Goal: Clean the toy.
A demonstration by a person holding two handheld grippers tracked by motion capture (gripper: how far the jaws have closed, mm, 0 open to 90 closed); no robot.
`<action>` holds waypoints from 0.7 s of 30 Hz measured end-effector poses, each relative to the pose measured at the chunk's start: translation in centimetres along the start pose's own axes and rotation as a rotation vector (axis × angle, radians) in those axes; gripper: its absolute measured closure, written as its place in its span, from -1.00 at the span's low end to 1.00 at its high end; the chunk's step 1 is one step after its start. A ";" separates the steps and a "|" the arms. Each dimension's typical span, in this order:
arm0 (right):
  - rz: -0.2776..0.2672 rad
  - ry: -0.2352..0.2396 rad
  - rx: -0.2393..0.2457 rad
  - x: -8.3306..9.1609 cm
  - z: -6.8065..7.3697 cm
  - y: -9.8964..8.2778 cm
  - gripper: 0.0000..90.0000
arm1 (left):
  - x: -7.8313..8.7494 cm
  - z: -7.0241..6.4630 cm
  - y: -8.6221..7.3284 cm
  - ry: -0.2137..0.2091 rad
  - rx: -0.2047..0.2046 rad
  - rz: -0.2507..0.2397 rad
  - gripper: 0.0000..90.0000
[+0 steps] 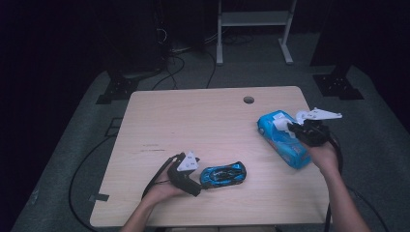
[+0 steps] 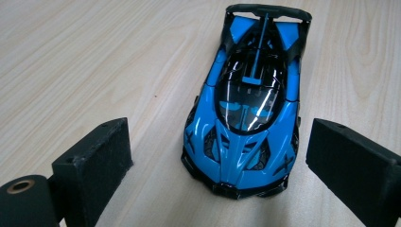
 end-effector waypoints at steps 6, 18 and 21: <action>-0.137 0.117 0.031 5.4 3.2 2.6 0.91 | -0.1 0.0 -0.3 -0.007 -0.003 0.015 -0.83; -0.153 0.518 0.085 8.5 16.5 -0.5 0.91 | -0.9 -0.4 -0.4 -0.021 -0.013 0.028 -0.83; -0.086 0.591 0.083 6.9 18.6 -1.5 0.91 | -1.0 -0.5 -0.6 -0.021 -0.024 0.040 -0.83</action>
Point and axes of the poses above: each handheld gripper's, and its own axes: x roughly backward along the jaws, y roughly out of its top, z roughly to its left, the point moved 10 cm from there along -x, roughly forward along the jaws, and after that the axes turned 3 degrees about -y, right-handed, at the moved point
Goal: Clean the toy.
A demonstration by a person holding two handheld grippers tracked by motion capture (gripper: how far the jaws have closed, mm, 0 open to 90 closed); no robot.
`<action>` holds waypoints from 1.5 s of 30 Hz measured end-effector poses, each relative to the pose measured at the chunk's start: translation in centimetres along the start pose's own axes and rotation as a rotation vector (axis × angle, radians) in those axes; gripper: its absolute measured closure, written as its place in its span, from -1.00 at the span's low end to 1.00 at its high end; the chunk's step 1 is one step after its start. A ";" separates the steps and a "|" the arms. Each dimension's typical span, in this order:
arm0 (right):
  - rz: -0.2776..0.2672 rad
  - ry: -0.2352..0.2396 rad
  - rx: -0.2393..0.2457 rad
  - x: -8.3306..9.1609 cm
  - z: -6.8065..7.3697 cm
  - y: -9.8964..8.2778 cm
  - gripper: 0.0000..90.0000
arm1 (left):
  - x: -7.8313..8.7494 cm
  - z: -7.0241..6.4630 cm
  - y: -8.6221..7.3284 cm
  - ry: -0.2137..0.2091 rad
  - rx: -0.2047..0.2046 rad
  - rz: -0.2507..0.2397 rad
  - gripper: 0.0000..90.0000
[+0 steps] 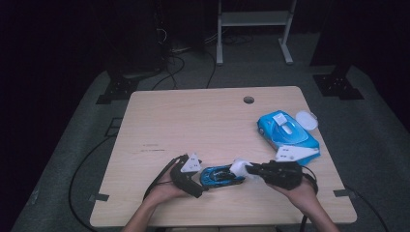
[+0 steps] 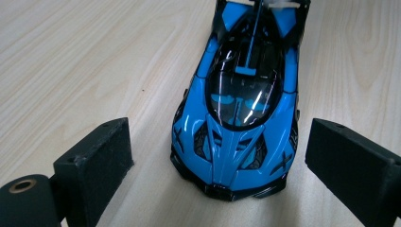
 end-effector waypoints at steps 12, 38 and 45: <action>0.238 -0.036 -0.010 -6.2 -2.9 -4.1 0.71 | -0.3 0.3 -0.1 -0.010 0.009 -0.003 -0.83; 0.217 -0.042 0.088 -7.8 -1.4 -5.1 0.88 | -1.9 -0.5 -0.7 -0.076 -0.019 0.033 -0.51; 0.221 -0.048 0.145 -6.6 -1.5 -4.4 0.58 | -1.9 -0.5 -0.8 -0.076 -0.016 0.029 -0.52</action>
Point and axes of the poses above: each handheld gripper's, and its own axes: x roughly backward along the jaws, y roughly out of its top, z roughly to its left, the point moved 10 cm from there along -x, roughly forward along the jaws, and after that the axes turned 3 degrees about -y, right-handed, at the moved point
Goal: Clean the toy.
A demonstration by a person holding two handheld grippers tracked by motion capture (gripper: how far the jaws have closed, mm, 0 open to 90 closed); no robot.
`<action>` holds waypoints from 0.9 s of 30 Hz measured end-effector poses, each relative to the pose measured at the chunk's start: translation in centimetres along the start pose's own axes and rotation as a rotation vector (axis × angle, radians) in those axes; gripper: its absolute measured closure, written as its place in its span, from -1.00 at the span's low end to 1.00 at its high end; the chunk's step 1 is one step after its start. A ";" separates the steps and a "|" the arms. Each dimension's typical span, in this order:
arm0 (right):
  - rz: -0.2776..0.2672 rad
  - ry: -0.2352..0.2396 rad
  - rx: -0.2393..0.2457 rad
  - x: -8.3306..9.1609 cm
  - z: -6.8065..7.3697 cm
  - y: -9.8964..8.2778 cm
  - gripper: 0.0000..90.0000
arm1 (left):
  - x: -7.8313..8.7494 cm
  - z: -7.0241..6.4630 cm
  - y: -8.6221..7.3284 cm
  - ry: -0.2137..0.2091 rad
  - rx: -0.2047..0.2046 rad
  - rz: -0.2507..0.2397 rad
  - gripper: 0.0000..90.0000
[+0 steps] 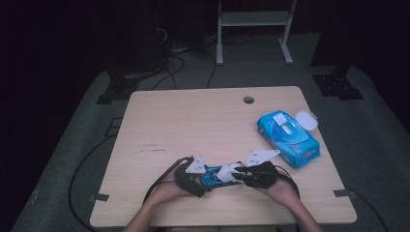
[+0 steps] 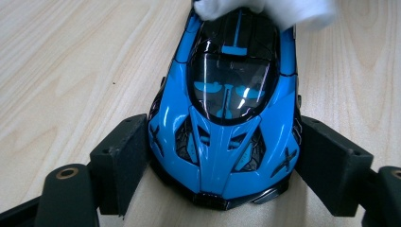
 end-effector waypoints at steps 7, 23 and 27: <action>-0.009 0.000 -0.024 -1.0 -1.0 -0.1 0.04 | 0.0 0.0 0.0 -0.006 0.006 -0.002 -0.52; 0.012 -0.023 -0.082 -1.6 -2.0 -0.7 0.84 | 0.0 0.0 0.0 -0.003 -0.009 0.005 -0.51; -0.010 0.011 -0.079 -1.4 -1.0 -0.5 0.85 | 0.0 0.0 0.0 -0.005 -0.011 0.004 -0.50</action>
Point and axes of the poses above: each handheld gripper's, and its own axes: x roughly backward along the jaws, y roughly out of its top, z roughly to its left, the point moved 10 cm from there along -x, roughly forward along the jaws, and after that the axes turned 3 degrees about -y, right-handed, at the moved point
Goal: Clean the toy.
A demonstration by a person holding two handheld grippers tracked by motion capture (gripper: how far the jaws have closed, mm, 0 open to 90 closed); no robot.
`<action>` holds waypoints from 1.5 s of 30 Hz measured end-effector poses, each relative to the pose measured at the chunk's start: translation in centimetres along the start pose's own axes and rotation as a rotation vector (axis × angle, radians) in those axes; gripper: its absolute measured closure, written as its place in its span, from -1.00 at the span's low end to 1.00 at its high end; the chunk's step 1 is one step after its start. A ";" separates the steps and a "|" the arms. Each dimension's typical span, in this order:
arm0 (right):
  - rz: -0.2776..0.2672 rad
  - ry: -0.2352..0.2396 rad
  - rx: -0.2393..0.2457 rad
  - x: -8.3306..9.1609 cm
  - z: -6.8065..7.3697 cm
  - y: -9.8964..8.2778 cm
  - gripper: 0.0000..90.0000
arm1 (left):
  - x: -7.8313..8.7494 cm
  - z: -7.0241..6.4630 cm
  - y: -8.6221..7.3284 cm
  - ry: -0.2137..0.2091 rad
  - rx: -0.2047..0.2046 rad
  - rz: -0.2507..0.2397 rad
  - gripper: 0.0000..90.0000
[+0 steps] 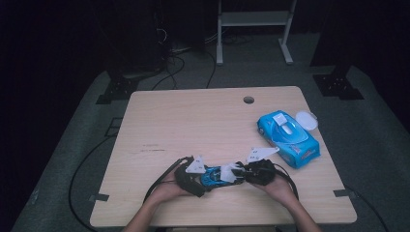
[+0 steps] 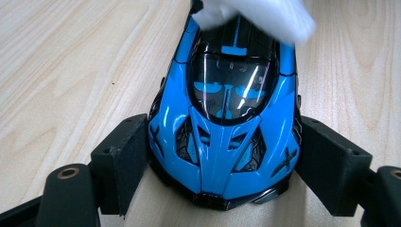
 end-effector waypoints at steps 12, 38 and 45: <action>0.061 -0.027 0.041 0.4 0.0 -1.2 0.86 | 0.0 0.0 0.0 -0.002 -0.011 0.000 -0.48; 0.052 -0.038 0.094 0.6 0.5 0.0 0.01 | 0.1 0.0 0.0 -0.007 -0.016 -0.011 -0.48; 0.046 -0.044 0.052 -1.1 0.1 0.2 0.12 | 0.1 0.0 0.0 -0.007 -0.015 -0.011 -0.48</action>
Point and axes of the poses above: each handheld gripper's, and its own axes: x roughly backward along the jaws, y roughly out of its top, z roughly to its left, the point moved 10 cm from there along -x, roughly forward along the jaws, and after that the axes turned 3 degrees about -y, right-handed, at the moved point
